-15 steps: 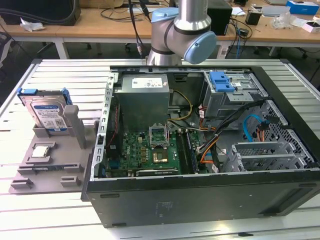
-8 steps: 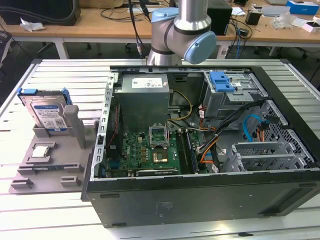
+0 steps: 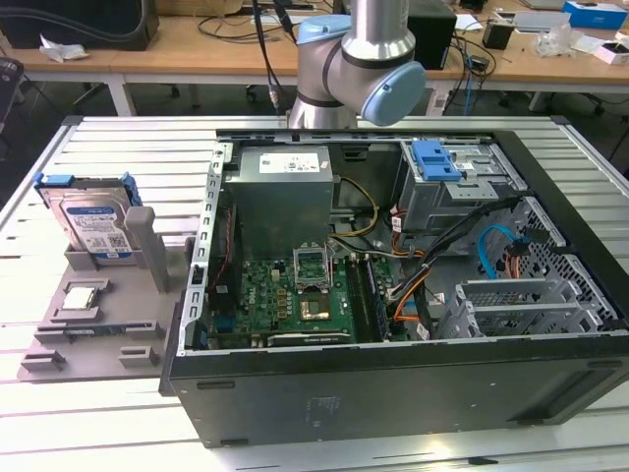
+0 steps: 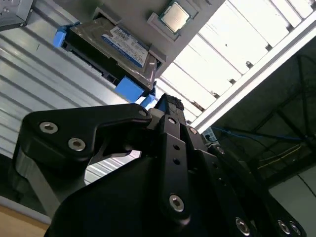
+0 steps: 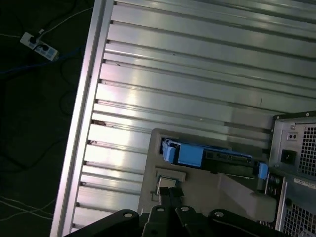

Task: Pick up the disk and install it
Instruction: 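Pick up the disk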

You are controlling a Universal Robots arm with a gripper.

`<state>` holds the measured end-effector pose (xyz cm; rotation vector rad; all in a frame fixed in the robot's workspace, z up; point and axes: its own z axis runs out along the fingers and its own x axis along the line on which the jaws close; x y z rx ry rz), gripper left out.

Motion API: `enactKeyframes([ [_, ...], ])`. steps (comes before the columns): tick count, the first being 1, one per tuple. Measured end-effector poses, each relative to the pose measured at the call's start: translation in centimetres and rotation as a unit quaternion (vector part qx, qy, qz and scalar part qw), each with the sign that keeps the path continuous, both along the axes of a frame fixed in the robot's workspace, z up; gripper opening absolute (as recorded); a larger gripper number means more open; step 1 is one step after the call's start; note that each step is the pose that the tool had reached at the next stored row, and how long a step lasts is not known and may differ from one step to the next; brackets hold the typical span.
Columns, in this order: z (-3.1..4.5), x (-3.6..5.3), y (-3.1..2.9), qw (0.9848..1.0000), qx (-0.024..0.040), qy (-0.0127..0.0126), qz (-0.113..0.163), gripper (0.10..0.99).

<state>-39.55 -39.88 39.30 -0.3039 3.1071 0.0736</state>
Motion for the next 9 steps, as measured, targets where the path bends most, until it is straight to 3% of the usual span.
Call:
enactKeyframes([
  [1,0.00,0.00,0.00,0.9996,0.0000,0.0000,0.028,0.106],
  [2,0.00,0.00,0.00,0.9993,0.0000,0.0000,0.038,0.106],
  [6,0.00,0.00,0.00,0.9977,0.0000,0.0000,0.068,0.106],
  [9,0.00,0.00,0.00,0.9956,0.0000,0.0000,0.094,0.106],
])
